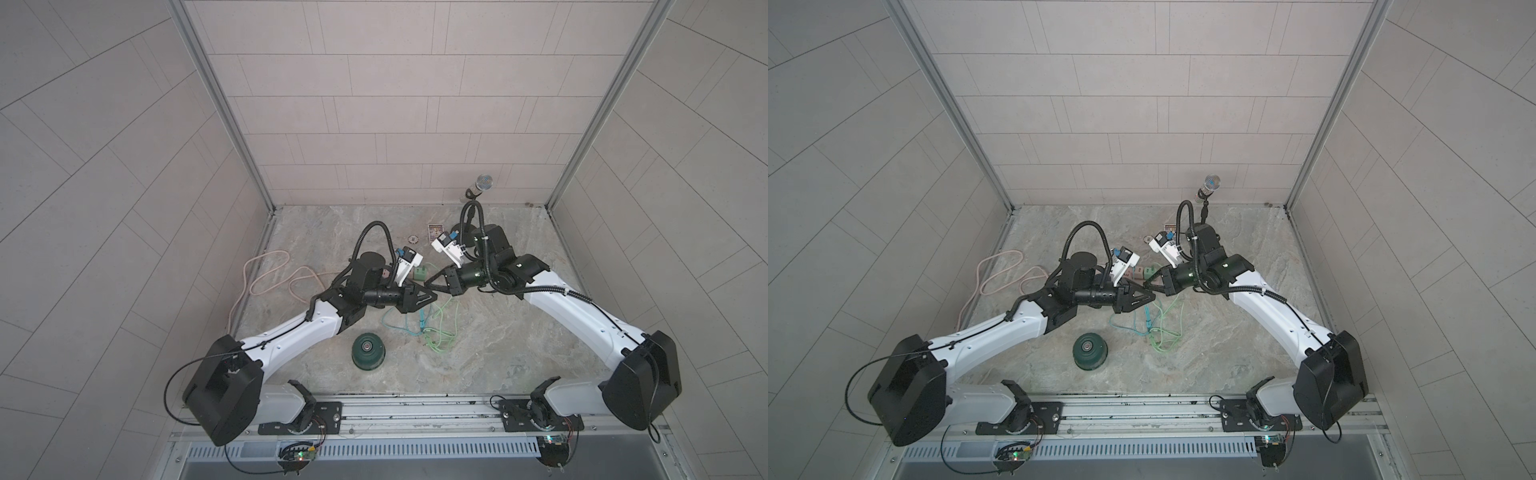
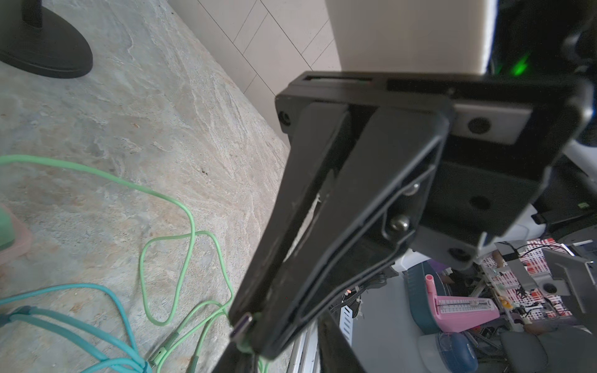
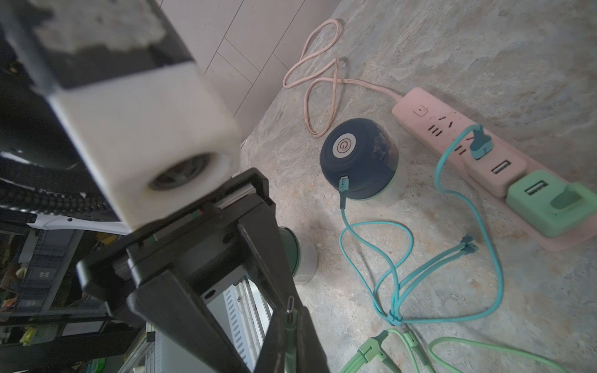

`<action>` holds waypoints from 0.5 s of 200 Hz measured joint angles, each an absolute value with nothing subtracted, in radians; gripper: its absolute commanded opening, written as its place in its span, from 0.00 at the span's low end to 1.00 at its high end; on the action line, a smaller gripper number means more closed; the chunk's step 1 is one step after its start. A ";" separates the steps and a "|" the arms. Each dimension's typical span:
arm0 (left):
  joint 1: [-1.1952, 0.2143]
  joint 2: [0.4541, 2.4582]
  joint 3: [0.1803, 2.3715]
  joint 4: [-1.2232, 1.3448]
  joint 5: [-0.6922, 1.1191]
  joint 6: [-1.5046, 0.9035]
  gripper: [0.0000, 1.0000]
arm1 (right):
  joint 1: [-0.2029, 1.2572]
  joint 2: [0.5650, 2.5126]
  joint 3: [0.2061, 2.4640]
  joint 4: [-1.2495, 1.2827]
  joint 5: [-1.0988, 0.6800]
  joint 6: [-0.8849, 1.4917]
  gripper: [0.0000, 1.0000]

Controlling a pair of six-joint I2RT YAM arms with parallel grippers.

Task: Charge the cordless meat grinders
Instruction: Pick up the charging cable from the center of the board.

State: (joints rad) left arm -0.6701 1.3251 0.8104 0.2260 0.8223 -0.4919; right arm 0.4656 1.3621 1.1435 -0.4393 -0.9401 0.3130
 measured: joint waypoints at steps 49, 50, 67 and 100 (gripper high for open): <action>-0.668 1.331 0.811 0.212 0.820 -0.504 0.10 | 0.466 1.361 1.140 -0.429 -0.955 0.322 0.10; -0.668 1.331 0.811 0.212 0.820 -0.503 0.10 | 0.465 1.361 1.140 -0.429 -0.955 0.321 0.11; -0.667 1.334 0.812 0.202 0.819 -0.505 0.08 | 0.463 1.358 1.137 -0.430 -0.948 0.317 0.34; -0.668 1.338 0.821 0.165 0.809 -0.501 0.06 | 0.452 1.302 1.106 -0.425 -0.908 0.287 0.55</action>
